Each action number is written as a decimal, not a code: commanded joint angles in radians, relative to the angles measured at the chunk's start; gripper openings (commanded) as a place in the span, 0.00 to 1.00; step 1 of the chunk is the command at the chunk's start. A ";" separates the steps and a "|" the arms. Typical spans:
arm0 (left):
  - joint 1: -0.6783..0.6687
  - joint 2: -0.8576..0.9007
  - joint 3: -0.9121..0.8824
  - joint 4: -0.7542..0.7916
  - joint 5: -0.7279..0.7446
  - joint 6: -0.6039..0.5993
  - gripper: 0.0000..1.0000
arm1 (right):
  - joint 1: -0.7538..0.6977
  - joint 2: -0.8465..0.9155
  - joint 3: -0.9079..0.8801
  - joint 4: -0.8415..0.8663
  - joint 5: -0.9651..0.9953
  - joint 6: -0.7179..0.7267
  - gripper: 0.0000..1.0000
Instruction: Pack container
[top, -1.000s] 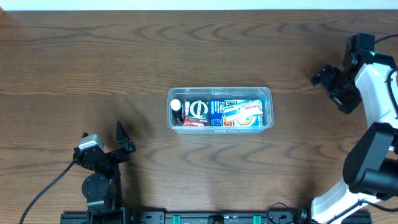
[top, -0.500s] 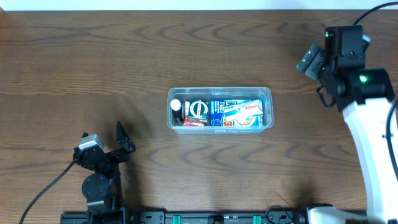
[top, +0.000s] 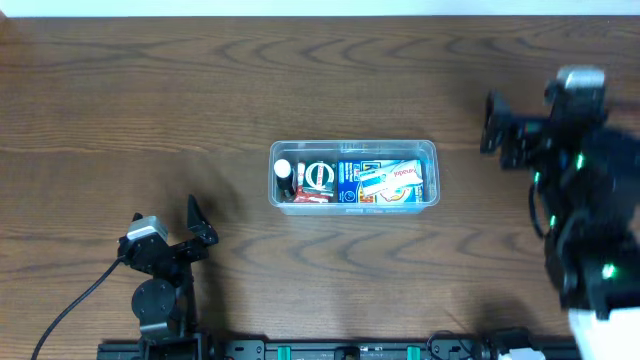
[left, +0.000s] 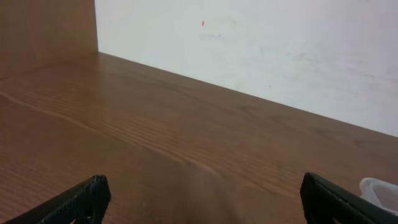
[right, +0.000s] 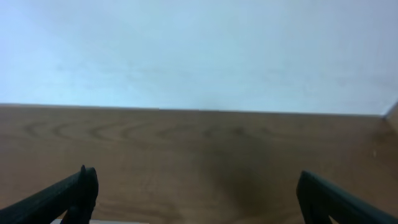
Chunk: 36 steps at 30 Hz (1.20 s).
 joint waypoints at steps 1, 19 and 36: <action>0.005 -0.006 -0.020 -0.039 -0.009 0.020 0.98 | 0.008 -0.128 -0.175 0.071 -0.045 -0.102 0.99; 0.005 -0.006 -0.020 -0.039 -0.009 0.020 0.98 | -0.060 -0.724 -0.866 0.339 -0.145 -0.128 0.99; 0.005 -0.006 -0.020 -0.039 -0.008 0.020 0.98 | -0.138 -0.781 -0.973 0.350 -0.205 -0.154 0.99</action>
